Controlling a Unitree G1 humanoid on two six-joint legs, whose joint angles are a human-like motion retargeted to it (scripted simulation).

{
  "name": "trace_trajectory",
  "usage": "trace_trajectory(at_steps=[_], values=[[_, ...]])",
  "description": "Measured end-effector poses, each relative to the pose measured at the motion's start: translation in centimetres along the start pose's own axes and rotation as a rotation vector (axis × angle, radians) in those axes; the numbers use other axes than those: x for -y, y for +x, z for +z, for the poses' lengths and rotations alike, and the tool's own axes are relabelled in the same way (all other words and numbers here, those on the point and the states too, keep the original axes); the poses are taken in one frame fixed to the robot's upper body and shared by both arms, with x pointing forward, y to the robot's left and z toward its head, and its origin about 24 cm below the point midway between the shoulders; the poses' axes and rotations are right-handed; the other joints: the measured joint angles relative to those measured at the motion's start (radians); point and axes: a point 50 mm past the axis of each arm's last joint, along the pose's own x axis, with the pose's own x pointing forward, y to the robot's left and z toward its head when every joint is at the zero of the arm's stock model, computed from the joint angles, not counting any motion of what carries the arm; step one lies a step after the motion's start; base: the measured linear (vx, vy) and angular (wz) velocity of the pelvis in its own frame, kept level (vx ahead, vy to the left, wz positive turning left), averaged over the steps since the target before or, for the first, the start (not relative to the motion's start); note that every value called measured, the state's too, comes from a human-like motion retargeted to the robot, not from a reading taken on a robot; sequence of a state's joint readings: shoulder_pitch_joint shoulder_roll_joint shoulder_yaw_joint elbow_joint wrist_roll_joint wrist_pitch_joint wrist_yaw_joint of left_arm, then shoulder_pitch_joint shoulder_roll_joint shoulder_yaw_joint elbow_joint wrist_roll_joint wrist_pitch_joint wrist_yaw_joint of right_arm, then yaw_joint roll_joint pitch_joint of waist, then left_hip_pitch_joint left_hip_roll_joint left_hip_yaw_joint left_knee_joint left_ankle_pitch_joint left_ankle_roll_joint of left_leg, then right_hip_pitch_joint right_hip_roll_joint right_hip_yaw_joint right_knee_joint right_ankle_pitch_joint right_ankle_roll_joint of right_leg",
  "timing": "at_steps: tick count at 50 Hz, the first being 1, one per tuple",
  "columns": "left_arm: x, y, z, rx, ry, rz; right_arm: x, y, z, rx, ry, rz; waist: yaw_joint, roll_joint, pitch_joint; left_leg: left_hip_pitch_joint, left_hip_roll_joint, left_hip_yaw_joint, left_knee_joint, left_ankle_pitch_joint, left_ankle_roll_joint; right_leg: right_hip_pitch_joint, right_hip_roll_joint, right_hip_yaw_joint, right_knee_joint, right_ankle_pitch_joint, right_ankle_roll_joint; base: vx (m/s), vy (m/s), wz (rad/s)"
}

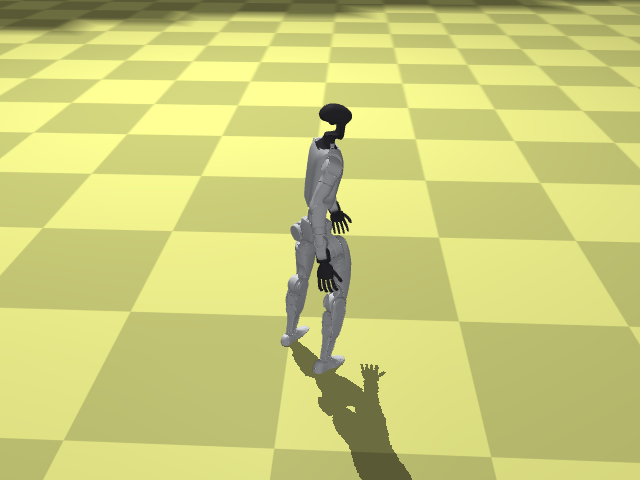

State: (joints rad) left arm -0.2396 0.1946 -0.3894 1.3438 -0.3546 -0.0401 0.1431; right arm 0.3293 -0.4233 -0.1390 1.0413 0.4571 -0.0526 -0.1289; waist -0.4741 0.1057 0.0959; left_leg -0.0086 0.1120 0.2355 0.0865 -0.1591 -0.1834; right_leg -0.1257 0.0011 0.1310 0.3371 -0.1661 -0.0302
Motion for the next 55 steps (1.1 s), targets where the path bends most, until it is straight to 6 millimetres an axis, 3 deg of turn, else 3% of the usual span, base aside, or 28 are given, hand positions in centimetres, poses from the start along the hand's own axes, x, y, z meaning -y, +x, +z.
trace_trajectory(at_steps=[3, 7, 12, 15, 18, 20, 23, 27, 29, 31, 33, 35, 38, 40, 42, 45, 50, 55], values=[[0.3, 0.0, 0.6, 0.018, -0.003, -0.01, 0.9, -0.2, -0.9, -0.021, 0.018, -0.021, -0.037, 0.01, -0.001, 0.009, -0.022, -0.042, -0.016, -0.002, -0.004, -0.013, 0.053, 0.044, -0.039, -0.028, 0.065, 0.16, 0.14, 0.8], [0.5, 0.1, 1.4, 0.037, -0.017, -0.016, 1.9, -0.4, -2.2, -0.068, 0.04, -0.05, -0.064, -0.028, -0.024, 0.031, -0.112, -0.086, -0.027, -0.024, 0.019, 0.01, 0.049, 0.147, -0.235, 0.118, 0.183, 0.16, 0.11, 0.71], [0.8, 0.2, 2.3, 0.039, -0.051, 0.0, 2.5, -0.4, -2.5, -0.102, 0.101, -0.102, -0.021, -0.037, -0.01, 0.028, -0.153, -0.087, 0.023, -0.051, 0.045, 0.03, 0.009, 0.149, -0.234, 0.125, 0.145, 0.13, 0.11, 0.15], [1.1, 0.2, 2.7, 0.04, -0.059, 0.004, 2.7, -0.2, -1.9, -0.097, 0.117, -0.12, -0.001, -0.052, -0.013, -0.001, -0.158, -0.012, 0.11, -0.075, 0.068, 0.046, -0.028, 0.136, -0.23, 0.121, 0.18, 0.14, 0.1, 0.28], [1.3, 0.1, 2.3, 0.035, -0.041, -0.003, 2.9, -0.1, -1.5, -0.085, 0.128, -0.125, -0.006, -0.073, -0.041, -0.015, -0.128, 0.162, 0.154, -0.124, 0.089, 0.065, -0.076, 0.102, -0.242, 0.119, 0.215, 0.15, 0.11, 0.62], [1.5, 0.1, 2.6, 0.043, -0.023, -0.014, 2.9, 0.1, -0.8, -0.072, 0.141, -0.121, -0.003, -0.073, -0.056, -0.028, -0.092, 0.27, 0.163, -0.159, 0.085, 0.069, -0.092, 0.082, -0.25, 0.121, 0.236, 0.15, 0.14, 0.54], [1.7, 0.1, 3.1, 0.056, -0.007, -0.022, 3.0, 0.2, -0.4, -0.06, 0.146, -0.113, 0.013, -0.059, -0.065, -0.033, -0.059, 0.308, 0.097, -0.103, 0.049, 0.072, -0.087, 0.06, -0.245, 0.115, 0.255, 0.14, 0.17, 0.31], [1.8, 0.1, 4.0, 0.079, 0.005, -0.013, 3.1, 0.1, -0.7, -0.062, 0.152, -0.114, 0.027, -0.048, -0.061, -0.03, -0.054, 0.239, 0.06, -0.04, 0.017, 0.075, -0.079, 0.023, -0.206, 0.087, 0.237, 0.11, 0.21, 0.36], [1.9, 0.1, 4.8, 0.092, 0.007, -0.008, 2.9, 0.1, -0.8, -0.066, 0.174, -0.119, 0.018, -0.04, -0.045, -0.018, -0.053, 0.212, 0.055, -0.048, 0.014, 0.062, -0.071, -0.02, -0.14, 0.071, 0.168, 0.09, 0.23, 0.73], [1.9, 0.1, 5.6, 0.098, 0.006, -0.006, 2.8, 0.0, -1.0, -0.071, 0.203, -0.123, 0.0, -0.026, -0.019, 0.001, -0.045, 0.176, 0.04, -0.042, 0.011, 0.032, -0.046, -0.051, -0.032, 0.035, 0.062, 0.1, 0.21, 0.95], [2.0, 0.2, 5.7, 0.09, 0.1, -0.042, 2.6, -0.1, -1.6, -0.088, 0.208, -0.084, -0.025, -0.014, -0.004, 0.017, -0.04, 0.133, 0.025, -0.033, 0.008, -0.009, -0.001, -0.036, 0.069, -0.017, -0.001, 0.12, 0.17, 1.11], [2.0, 0.2, 6.0, 0.093, 0.131, -0.058, 2.7, -0.3, -2.2, -0.101, 0.207, -0.072, -0.05, -0.008, -0.001, 0.026, -0.044, 0.09, 0.014, -0.029, -0.001, -0.039, 0.043, -0.008, 0.094, -0.048, 0.008, 0.16, 0.12, 1.16], [2.5, 0.0, 6.4, 0.122, 0.032, -0.035, 3.4, -0.5, -2.9, -0.109, 0.192, -0.127, -0.076, -0.013, -0.012, 0.044, -0.079, 0.04, -0.003, -0.04, -0.01, -0.036, 0.061, -0.003, -0.065, 0.008, 0.103, 0.2, 0.08, 1.03], [2.8, 0.0, 6.1, 0.128, 0.054, -0.056, 3.7, -0.6, -3.1, -0.122, 0.165, -0.127, -0.085, -0.024, -0.026, 0.061, -0.113, 0.016, -0.013, -0.053, 0.0, -0.024, 0.064, 0.02, -0.188, 0.115, 0.156, 0.22, 0.06, 0.72], [2.9, 0.0, 5.4, 0.122, 0.084, -0.072, 3.9, -0.5, -2.9, -0.124, 0.153, -0.13, -0.078, -0.022, -0.032, 0.077, -0.131, 0.007, -0.02, -0.066, 0.016, -0.011, 0.065, 0.047, -0.236, 0.182, 0.151, 0.21, 0.05, 0.3], [2.6, 0.0, 3.8, 0.095, 0.12, -0.078, 3.9, -0.3, -2.0, -0.102, 0.142, -0.135, -0.046, -0.011, -0.03, 0.089, -0.137, 0.014, -0.002, -0.088, 0.038, 0.009, 0.057, 0.062, -0.226, 0.143, 0.135, 0.19, 0.05, -0.13], [1.3, -0.1, 0.4, 0.025, 0.129, -0.057, 2.9, 0.3, 0.1, -0.044, 0.073, -0.096, 0.022, -0.049, -0.025, -0.007, -0.151, 0.037, 0.266, -0.075, 0.097, 0.057, 0.005, 0.108, -0.242, 0.145, 0.202, 0.17, 0.05, -0.38], [-0.2, -0.7, -4.2, -0.065, 0.111, -0.036, 1.5, 0.5, 1.7, 0.033, -0.011, -0.038, 0.073, -0.096, -0.043, -0.115, -0.153, 0.012, 0.445, -0.128, 0.104, 0.095, -0.051, 0.153, -0.283, 0.159, 0.273, 0.16, 0.08, -0.4]])
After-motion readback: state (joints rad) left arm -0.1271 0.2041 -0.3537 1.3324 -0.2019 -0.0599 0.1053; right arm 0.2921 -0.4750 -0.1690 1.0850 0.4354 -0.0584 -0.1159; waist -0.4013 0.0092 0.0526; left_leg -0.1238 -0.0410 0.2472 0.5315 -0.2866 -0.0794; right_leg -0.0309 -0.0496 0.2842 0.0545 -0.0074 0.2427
